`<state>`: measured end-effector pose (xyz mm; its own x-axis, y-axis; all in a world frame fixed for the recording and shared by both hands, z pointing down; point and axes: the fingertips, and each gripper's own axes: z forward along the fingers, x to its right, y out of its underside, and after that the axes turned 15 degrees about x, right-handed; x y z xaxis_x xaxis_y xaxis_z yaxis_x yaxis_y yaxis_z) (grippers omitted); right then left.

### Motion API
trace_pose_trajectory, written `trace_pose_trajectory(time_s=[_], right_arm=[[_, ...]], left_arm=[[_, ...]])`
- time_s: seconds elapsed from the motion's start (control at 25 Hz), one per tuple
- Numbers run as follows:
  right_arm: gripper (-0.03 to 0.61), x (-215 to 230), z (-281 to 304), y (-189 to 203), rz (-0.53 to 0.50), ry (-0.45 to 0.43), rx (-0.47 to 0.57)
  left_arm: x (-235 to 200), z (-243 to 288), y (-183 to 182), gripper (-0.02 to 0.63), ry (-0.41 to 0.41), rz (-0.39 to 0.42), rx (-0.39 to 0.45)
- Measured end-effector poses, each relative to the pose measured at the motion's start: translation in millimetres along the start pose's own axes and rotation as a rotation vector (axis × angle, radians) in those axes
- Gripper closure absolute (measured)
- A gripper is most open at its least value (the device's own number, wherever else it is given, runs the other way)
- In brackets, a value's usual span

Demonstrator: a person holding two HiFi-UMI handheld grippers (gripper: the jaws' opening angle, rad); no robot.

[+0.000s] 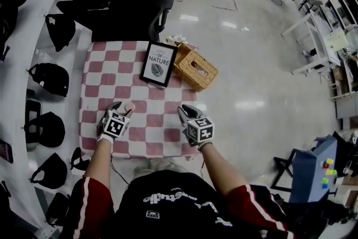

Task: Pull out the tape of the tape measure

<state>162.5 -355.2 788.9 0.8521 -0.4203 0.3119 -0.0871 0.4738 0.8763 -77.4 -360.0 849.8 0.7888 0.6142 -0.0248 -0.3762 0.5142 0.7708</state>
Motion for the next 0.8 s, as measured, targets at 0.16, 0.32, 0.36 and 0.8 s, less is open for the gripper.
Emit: trace_pose_trajectory(time_s=[0.16,0.32,0.36,0.8], right_arm=[[0.5,-7,2,-6,-0.014,-0.014,0.013],[0.5,-11,1,-8,-0.023,-0.018,0.018],[0.5,-13,1,-8,-0.023,-0.019,0.02],[0.517,-29,4,-12,-0.041,-0.045,0.04]], left_arm=[[0,-7,-3,0.387,-0.018,-0.036,0.023],[2,-14,-6,0.387,-0.038,-0.05,0.046],[2,-16,-9,0.387,-0.043,-0.052,0.059],[3,-24,-6,0.413,-0.066,-0.101,0.095]])
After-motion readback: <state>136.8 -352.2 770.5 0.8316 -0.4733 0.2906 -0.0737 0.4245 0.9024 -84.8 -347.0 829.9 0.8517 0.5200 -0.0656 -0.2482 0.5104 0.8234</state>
